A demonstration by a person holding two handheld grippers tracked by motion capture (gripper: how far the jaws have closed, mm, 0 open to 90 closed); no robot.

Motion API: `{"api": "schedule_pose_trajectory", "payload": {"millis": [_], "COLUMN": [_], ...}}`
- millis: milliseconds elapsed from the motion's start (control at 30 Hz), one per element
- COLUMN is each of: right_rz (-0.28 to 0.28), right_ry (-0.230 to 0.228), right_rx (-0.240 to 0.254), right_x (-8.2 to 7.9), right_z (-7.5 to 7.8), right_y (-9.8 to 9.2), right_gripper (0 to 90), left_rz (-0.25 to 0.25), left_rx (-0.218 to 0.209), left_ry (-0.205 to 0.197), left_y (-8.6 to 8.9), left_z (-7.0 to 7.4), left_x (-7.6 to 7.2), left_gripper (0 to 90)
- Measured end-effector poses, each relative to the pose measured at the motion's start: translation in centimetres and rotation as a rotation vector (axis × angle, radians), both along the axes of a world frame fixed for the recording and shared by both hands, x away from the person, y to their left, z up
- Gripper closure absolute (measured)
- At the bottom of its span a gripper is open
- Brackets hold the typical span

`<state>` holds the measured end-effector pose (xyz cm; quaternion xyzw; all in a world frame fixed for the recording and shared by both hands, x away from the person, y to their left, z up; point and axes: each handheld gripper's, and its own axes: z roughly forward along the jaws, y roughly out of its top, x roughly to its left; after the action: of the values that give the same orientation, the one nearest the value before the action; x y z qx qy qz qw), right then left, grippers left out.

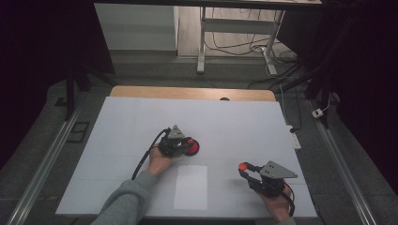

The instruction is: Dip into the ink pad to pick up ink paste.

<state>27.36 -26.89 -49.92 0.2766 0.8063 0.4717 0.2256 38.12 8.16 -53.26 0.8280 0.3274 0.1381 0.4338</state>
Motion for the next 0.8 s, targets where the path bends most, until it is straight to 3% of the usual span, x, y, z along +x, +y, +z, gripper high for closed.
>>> {"api": "schedule_pose_trajectory", "payload": {"millis": [167,800], "right_rz": [0.000,0.000], "right_ry": [0.000,0.000], "right_rx": [0.000,0.005], "right_x": [-0.01,-0.03], "right_z": [-0.02,-0.01], "right_y": [0.02,0.00], "right_gripper": [64.7,64.7], "left_rz": [0.004,0.004], "left_rx": [0.033,0.038], "left_ry": [-0.025,-0.047], "left_y": [-0.33,-0.39], "left_z": [0.08,-0.06], "left_x": [-0.27,-0.49], "left_gripper": [73.4,73.5]}}
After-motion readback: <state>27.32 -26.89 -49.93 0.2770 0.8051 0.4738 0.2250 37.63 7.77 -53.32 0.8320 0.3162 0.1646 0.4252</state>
